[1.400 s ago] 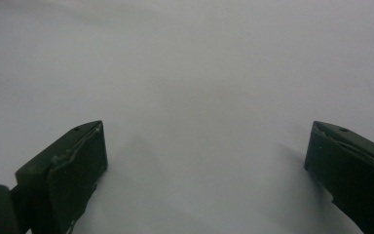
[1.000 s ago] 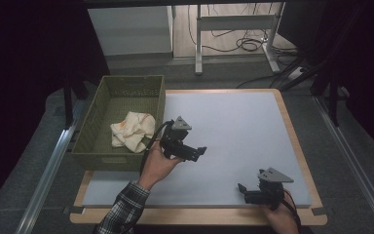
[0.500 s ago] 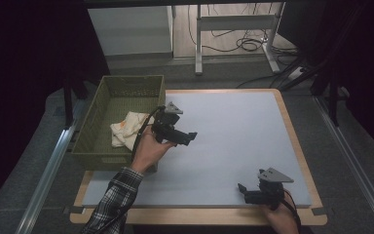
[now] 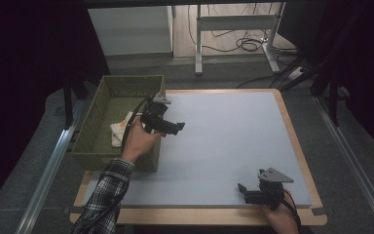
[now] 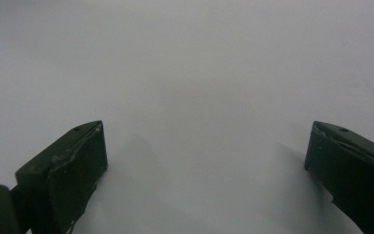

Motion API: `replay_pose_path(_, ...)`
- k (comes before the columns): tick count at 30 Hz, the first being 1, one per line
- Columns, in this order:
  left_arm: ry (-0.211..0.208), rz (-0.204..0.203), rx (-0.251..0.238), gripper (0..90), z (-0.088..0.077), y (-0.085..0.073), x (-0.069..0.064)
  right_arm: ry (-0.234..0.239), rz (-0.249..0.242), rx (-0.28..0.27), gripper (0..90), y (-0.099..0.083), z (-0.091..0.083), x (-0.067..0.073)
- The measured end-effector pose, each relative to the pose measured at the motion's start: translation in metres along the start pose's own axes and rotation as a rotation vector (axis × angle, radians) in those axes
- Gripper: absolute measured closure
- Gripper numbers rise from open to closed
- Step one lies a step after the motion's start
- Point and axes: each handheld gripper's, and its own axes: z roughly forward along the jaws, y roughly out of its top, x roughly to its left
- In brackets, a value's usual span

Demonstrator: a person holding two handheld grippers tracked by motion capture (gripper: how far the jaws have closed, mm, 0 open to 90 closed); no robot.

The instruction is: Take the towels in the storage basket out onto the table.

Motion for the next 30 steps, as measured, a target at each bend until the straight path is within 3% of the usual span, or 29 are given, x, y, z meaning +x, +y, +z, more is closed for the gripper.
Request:
replay_pose_path(13, 0.071, -0.054, 0.002, 4.0, -0.014, -0.011, 0.042, 0.0, 0.0, 0.0, 2.0, 0.0, 0.0, 0.0)
replay_pose_path(15, 0.097, -0.082, 0.004, 3.8, -0.017, -0.015, 0.053, 0.0, 0.0, 0.0, 2.0, 0.0, 0.0, 0.0)
replay_pose_path(22, 0.111, -0.132, 0.009, 2.7, -0.021, -0.028, 0.076, 0.0, 0.001, 0.0, 2.0, 0.0, 0.0, 0.0)
replay_pose_path(26, 0.105, -0.16, 0.039, 3.1, -0.02, -0.038, 0.091, 0.0, 0.001, 0.0, 2.0, 0.0, 0.0, 0.0)
replay_pose_path(30, 0.148, -0.142, 0.102, 6.1, -0.013, -0.049, 0.103, 0.0, 0.0, 0.0, 1.9, 0.0, 0.0, 0.0)
